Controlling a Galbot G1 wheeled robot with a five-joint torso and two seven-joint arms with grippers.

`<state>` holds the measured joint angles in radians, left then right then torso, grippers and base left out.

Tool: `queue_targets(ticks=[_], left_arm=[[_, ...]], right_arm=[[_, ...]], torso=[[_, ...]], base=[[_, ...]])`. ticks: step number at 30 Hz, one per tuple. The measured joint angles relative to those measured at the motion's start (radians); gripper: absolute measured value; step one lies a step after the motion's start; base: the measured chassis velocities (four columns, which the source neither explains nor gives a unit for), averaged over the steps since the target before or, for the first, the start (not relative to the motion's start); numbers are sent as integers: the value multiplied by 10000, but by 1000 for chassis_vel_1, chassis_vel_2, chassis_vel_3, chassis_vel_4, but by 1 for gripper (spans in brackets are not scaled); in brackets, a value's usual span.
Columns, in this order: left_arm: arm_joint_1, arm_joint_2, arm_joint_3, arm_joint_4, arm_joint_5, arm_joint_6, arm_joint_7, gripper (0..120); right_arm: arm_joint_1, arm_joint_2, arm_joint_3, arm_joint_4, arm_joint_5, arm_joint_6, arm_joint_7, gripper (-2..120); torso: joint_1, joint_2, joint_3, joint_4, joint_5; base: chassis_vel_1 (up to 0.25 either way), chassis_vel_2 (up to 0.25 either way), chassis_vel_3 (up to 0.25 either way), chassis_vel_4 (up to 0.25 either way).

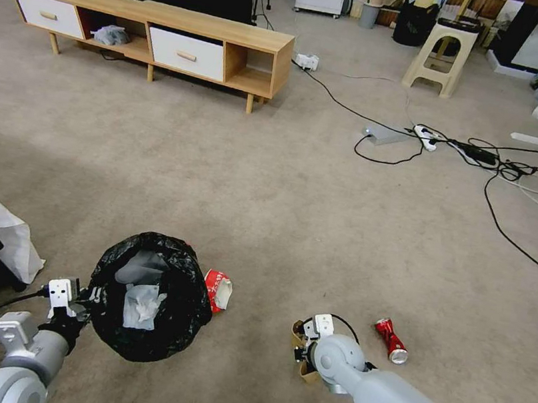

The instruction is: Pick up the trash bin, then pick up the garbage from the floor and place it into the trash bin.

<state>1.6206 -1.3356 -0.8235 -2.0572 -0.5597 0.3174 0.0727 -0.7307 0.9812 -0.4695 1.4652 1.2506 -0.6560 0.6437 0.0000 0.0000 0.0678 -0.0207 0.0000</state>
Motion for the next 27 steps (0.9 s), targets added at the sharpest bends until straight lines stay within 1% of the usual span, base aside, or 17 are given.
queue_targets(ticks=[8,15,21,22,27], left_arm=[[-25,33,34,3,-31,27,-12,1],[26,51,99,-30,-27,48,-14,1],[17,-44,239,-27,8,81,-15,1],[3,-79,288,-21,8,119,-26,1],[11,-37,319,-35,-47,203,-51,1]], right_arm=[[57,34,15,-22,66,13,15,0],[73,-48,70,230,234,34,180,0],[122,-257,87,692,498,38,448,0],[171,-407,70,975,648,40,577,0],[272,-733,87,1592,943,48,818,0]], torso=[[0,0,0,0,0],[0,0,1,0,1],[0,0,0,0,0],[0,0,0,-1,0],[0,0,0,0,0]], base=[[0,0,0,0],[0,0,0,0],[0,0,0,0],[0,0,0,0],[0,0,0,0]])
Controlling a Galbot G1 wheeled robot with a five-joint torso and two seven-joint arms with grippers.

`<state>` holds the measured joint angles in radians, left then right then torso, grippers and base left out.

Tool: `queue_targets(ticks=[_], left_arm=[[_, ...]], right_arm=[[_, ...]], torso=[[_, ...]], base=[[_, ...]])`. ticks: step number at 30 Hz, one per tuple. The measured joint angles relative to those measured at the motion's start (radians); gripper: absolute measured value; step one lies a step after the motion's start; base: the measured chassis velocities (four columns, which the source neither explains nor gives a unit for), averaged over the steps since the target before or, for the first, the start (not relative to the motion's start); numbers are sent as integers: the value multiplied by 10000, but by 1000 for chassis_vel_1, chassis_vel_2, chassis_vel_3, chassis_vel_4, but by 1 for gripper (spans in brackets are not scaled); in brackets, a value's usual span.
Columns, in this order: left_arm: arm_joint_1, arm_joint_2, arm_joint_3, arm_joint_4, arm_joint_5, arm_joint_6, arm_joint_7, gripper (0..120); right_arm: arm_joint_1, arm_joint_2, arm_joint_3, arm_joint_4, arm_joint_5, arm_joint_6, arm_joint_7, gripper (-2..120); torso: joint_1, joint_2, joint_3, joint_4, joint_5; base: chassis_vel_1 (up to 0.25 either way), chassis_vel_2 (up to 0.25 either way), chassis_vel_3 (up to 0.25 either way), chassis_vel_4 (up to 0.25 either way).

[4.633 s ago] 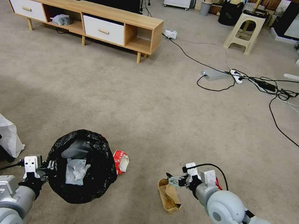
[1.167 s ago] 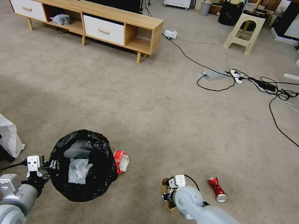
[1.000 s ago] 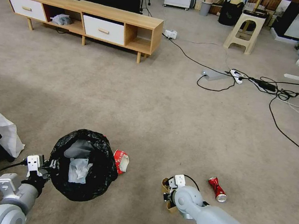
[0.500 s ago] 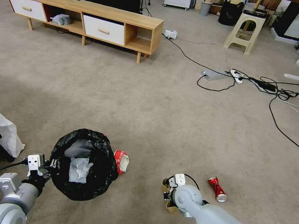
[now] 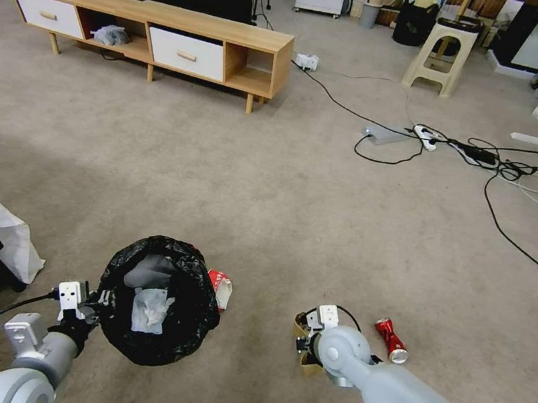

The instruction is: Pick up the trash bin, then pick up the garbage from the floor and place it into the trash bin.

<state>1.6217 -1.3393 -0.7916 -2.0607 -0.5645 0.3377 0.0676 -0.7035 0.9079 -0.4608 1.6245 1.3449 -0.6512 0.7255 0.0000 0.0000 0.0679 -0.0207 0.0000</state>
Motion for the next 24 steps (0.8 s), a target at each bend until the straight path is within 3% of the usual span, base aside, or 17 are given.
queue_targets(ticks=[15,24], left_arm=[[374,795,-65,-525,-629,305,-179,1],[786,1041,-15,-914,-834,539,-193,1]], right_arm=[[-108,-1936,1589,3445,429,138,361,0],[-278,-2980,2991,5389,86,476,-319,0]], torso=[[0,0,0,-1,0],[0,0,0,0,1]], base=[[0,0,0,0],[0,0,0,0]])
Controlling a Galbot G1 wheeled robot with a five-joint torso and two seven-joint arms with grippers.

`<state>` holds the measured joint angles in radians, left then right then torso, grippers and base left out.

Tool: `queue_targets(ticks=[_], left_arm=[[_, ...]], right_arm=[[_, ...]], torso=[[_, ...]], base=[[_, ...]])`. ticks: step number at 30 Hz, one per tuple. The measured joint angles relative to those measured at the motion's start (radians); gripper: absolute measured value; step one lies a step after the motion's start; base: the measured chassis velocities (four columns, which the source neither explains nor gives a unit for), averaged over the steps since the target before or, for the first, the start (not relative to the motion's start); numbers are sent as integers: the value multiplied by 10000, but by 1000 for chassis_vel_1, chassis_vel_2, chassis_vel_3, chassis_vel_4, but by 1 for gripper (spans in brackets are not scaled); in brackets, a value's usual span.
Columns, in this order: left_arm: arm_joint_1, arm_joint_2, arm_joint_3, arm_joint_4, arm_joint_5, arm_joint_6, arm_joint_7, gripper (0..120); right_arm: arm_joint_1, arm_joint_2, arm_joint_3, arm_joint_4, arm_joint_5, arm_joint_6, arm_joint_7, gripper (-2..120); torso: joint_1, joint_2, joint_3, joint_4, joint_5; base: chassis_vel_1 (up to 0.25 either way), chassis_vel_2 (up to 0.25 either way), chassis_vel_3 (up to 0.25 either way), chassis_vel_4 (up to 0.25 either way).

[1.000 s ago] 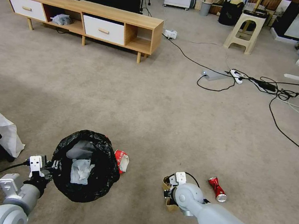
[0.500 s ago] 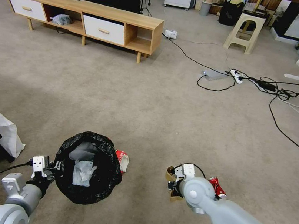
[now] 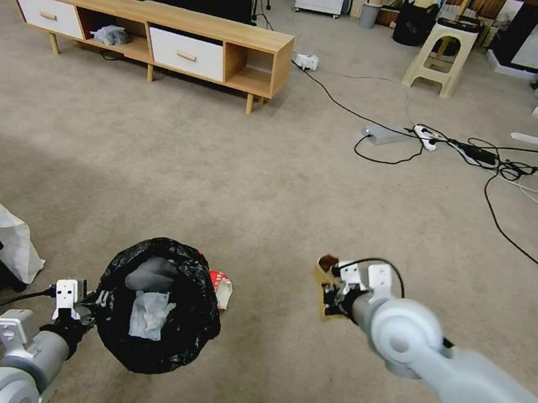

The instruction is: Pick up the trash bin, then pick up the garbage from the floor and place it into the trash bin.

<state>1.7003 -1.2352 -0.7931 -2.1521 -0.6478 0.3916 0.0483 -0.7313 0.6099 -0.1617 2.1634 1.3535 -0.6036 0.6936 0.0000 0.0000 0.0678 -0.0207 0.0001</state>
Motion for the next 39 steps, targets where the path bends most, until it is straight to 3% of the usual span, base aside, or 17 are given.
queue_targets(ticks=[8,21,27,33,39], left_arm=[[60,16,167,-211,20,273,21,1],[104,87,215,-361,69,401,64,1],[96,183,234,-386,63,457,101,1],[96,129,309,-387,62,501,154,1],[121,107,306,-433,54,514,171,1]], right_arm=[[-435,-1062,1487,1221,-2176,1126,-2410,0],[-482,-1569,2103,2166,-3014,2263,-4295,0],[-178,-1485,1682,2199,-3407,3255,-5475,0],[541,-1132,313,1855,-4279,4538,-6831,0],[912,-655,-533,1399,-5069,5131,-7346,0]], torso=[[0,0,-1,-2,0],[0,0,0,0,-1],[0,0,0,0,-1],[0,0,0,0,-2],[0,0,1,0,-1]], base=[[0,0,0,0],[0,0,0,0],[0,0,0,0],[0,0,0,0],[0,0,0,0]])
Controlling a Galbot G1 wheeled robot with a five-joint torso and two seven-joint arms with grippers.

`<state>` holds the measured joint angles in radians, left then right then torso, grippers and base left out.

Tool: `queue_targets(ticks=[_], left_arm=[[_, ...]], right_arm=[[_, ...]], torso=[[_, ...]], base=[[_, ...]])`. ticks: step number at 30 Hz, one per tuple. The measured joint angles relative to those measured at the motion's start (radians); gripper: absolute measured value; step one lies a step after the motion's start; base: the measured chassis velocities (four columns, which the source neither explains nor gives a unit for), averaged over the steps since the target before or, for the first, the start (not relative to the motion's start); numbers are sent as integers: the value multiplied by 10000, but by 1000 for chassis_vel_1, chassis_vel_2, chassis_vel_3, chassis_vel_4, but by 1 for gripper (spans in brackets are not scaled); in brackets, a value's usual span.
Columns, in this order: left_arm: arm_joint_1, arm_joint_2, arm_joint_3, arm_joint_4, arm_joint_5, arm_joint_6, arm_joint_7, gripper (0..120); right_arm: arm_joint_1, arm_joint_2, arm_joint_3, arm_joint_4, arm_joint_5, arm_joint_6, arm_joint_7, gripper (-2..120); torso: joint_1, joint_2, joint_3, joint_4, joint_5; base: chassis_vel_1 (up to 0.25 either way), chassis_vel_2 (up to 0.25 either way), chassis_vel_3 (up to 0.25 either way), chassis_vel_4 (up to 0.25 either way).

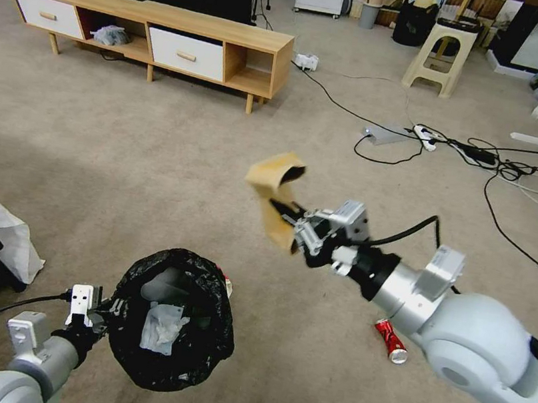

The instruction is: Pick up the trash bin, then pick up the garbage from the floor and place it into the trash bin.

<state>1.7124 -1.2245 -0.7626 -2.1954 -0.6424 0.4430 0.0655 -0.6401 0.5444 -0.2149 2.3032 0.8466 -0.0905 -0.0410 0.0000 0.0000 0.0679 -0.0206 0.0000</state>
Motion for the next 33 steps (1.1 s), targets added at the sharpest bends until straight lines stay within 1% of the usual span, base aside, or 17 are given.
queue_targets(ticks=[1,2,3,4,6,9,11,12,14,15,16,18,20,24,33], left_arm=[[13,5,-13,-29,-31,14,4,1],[13,5,-13,-29,-31,14,4,1],[26,19,-28,-67,-79,48,5,1],[26,19,-28,-67,-79,48,5,1],[35,37,-41,-99,-120,125,13,1],[40,14,-44,-110,-118,153,32,1],[47,-88,-39,-135,-105,220,61,1],[47,-88,-39,-135,-105,220,61,1],[22,-201,-9,-143,-87,300,76,1],[22,-201,-9,-143,-87,300,76,1],[-29,-232,-1,-143,-86,341,78,1],[-52,-236,-1,-143,-92,355,78,1],[-90,-211,-29,-119,-157,387,78,1],[-161,-158,-60,7,-222,398,61,1],[-294,-248,-6,183,-237,432,31,1]], right_arm=[[58,154,-191,-141,-221,146,-157,0],[58,154,-191,-141,-221,146,-157,0],[90,367,-424,-311,-428,300,-339,0],[90,367,-424,-311,-428,300,-339,0],[216,714,-867,-570,-692,480,-575,0],[309,847,-1050,-662,-740,567,-698,0],[598,1147,-1475,-855,-771,720,-1022,0],[598,1147,-1475,-855,-771,720,-1022,0],[958,1499,-1972,-1100,-772,962,-1368,0],[958,1499,-1972,-1100,-772,962,-1368,0],[1239,1767,-2340,-1316,-786,1137,-1583,0],[1343,1880,-2482,-1388,-787,1184,-1649,0],[1673,2207,-2867,-1544,-721,1266,-1816,0],[1902,2445,-3125,-1577,-619,1302,-1948,0],[1940,2363,-3341,-1461,-610,1326,-2279,0]], torso=[[0,0,0,1,0],[0,0,0,1,0],[0,0,0,0,-1],[0,0,0,0,-1],[0,-1,0,-2,-1],[0,0,0,-2,-1],[0,0,0,-1,-1],[0,0,0,-1,-1],[0,0,0,1,-1],[0,0,0,1,-1],[0,0,0,0,-2],[0,-1,0,0,-1],[0,0,1,0,-1],[0,-1,0,1,-1],[0,0,0,-2,0]], base=[[0,0,0,0],[0,0,0,0],[0,0,0,0],[0,0,0,0],[0,0,0,0],[0,0,0,0],[0,0,0,0],[0,0,0,0],[0,0,0,0],[0,0,0,0],[0,0,0,0],[0,0,0,0],[0,0,0,0],[0,0,0,0],[0,0,0,0]])
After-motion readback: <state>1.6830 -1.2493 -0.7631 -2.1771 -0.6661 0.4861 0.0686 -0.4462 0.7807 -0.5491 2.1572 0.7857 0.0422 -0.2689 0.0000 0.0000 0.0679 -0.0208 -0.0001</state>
